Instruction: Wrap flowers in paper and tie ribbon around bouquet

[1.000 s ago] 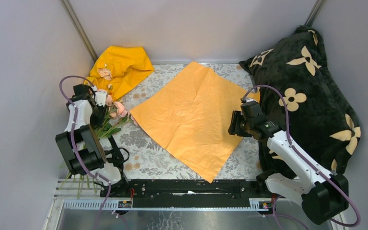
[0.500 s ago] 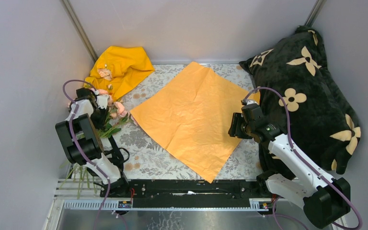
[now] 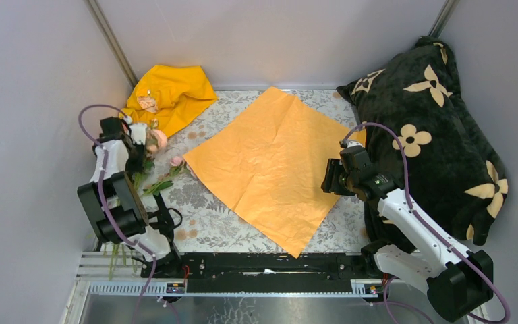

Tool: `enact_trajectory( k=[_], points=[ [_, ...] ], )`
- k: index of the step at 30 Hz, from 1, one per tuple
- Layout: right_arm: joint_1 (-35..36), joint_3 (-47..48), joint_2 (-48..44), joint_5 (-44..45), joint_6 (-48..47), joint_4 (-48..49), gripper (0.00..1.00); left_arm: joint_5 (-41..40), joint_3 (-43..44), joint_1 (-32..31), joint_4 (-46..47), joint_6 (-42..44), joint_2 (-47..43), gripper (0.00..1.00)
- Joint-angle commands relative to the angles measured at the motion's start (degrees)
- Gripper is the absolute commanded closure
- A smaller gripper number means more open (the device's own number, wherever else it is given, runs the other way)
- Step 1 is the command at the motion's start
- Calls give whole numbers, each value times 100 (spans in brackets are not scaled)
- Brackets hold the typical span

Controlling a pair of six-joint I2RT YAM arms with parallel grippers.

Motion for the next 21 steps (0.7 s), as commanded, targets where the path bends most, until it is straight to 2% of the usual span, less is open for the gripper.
enact_trajectory(
  k=[1,5,8,10,13,15,17,19,21],
  points=[
    [67,116,-57,55,2,81,45,93,594,40,75,-439,-761,100],
    [76,151,-73,-28,-53,118,45,108,1061,58,77,-811,-1042,100],
    [85,184,-67,-77,-120,119,45,572,1403,63,-63,-1016,-1113,100],
    [89,195,-44,-214,-153,176,44,1333,1571,62,-350,-1134,-1128,100],
    [163,294,5,-869,-264,512,45,2785,1775,56,-385,-1659,-1318,100],
    [471,548,133,-1167,-359,828,45,3530,2123,54,-287,-2431,-1347,100],
    [1073,968,415,-1178,-482,1212,42,4195,2424,49,69,-3394,-1366,100],
    [1700,1398,840,-1277,-571,1786,36,4806,2351,-39,911,-4580,-1503,100],
    [2165,1867,1432,-1460,-579,2606,25,4845,2006,-316,1957,-5593,-1738,100]
  ],
)
